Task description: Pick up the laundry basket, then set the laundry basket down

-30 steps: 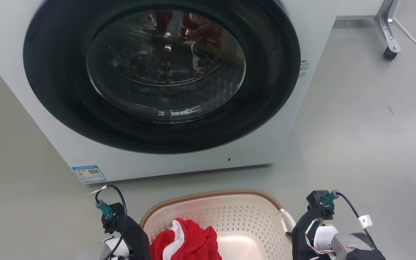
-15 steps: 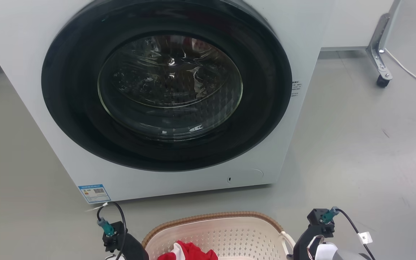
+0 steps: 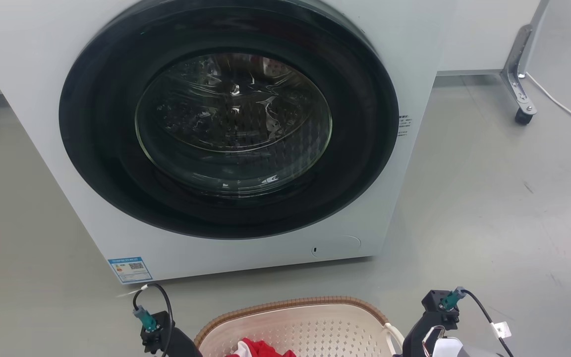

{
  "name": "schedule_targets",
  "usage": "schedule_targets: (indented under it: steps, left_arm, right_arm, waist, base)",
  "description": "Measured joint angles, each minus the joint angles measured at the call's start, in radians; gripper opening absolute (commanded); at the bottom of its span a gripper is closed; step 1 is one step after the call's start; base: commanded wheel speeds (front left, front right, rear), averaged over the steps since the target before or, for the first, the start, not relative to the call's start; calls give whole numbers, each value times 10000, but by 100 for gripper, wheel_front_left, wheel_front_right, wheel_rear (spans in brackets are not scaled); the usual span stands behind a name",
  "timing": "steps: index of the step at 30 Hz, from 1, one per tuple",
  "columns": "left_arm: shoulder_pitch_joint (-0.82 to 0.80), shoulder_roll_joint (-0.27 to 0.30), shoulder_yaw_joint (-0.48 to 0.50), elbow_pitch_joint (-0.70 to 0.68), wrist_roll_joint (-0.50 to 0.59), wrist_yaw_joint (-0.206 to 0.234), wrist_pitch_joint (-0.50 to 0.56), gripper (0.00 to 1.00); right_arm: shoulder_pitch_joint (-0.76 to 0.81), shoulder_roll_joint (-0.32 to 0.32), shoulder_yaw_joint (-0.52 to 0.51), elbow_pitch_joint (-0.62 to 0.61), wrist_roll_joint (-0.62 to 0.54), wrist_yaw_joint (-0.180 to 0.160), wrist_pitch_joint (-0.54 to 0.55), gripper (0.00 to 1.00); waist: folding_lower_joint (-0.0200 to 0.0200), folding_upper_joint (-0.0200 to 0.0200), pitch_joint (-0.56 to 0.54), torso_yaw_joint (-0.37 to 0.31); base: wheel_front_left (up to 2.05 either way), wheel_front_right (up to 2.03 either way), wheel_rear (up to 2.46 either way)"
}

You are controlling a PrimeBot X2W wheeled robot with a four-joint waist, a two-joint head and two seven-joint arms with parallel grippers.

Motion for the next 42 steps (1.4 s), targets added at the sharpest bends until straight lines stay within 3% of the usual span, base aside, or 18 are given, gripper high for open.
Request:
schedule_targets:
  steps: [27, 42]
  left_arm:
    - [179, 98, -407, -207, -219, 2, -19, 0]
    - [98, 127, -581, -685, -291, 228, -947, 0]
  right_arm:
    - [30, -19, 221, -102, 464, 0, 146, 0]
    - [-47, -161, 291, -395, 525, -2, -445, 0]
  waist:
    - [0, 0, 19, 71]
    - [0, 0, 807, 67]
  base:
    - [0, 0, 0]
    - [0, 0, 0]
